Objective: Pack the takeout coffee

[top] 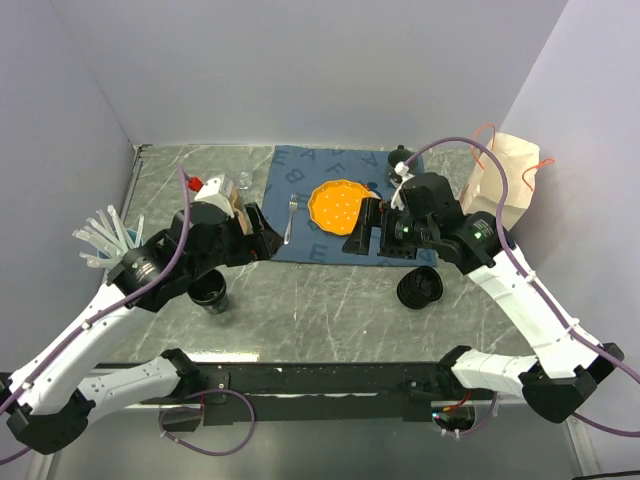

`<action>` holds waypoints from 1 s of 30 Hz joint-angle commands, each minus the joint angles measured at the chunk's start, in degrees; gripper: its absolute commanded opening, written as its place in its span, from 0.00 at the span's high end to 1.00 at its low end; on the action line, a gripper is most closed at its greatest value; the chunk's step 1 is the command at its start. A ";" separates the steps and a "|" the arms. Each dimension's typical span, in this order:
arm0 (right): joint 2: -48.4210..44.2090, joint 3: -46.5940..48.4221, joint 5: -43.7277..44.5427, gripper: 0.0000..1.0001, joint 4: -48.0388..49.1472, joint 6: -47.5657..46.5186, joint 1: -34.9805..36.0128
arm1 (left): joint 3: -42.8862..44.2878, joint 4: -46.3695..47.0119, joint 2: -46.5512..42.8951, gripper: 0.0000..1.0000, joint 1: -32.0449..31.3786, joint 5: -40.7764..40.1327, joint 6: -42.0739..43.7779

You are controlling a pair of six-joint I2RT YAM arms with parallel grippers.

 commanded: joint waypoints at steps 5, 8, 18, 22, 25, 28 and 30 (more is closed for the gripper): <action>1.37 4.78 3.60 0.00 -2.54 -1.82 -0.33 | 4.90 -11.50 3.57 0.02 -0.09 -14.93 -7.08; 1.55 5.58 2.55 0.00 -3.16 -3.66 -0.33 | 5.96 -17.04 4.71 0.01 0.88 -19.25 -9.54; -4.86 0.15 -2.55 0.05 2.00 -6.04 -0.33 | 0.96 -22.24 8.76 0.17 16.25 -15.59 -7.53; -9.43 -2.86 -4.23 0.11 5.71 -6.22 -0.24 | -3.00 -18.56 7.79 0.35 18.46 -13.04 -6.91; -9.79 -2.69 -4.23 0.15 5.98 -6.22 -0.24 | -6.08 -16.09 8.14 0.41 18.72 -12.06 -6.56; -9.09 -1.90 -4.66 0.16 5.45 -5.96 -0.24 | -8.27 -14.24 9.55 0.50 18.72 -11.10 -6.55; -9.00 -2.16 -4.75 0.17 5.45 -5.61 -0.33 | -9.24 -13.28 9.99 0.55 18.72 -10.92 -6.38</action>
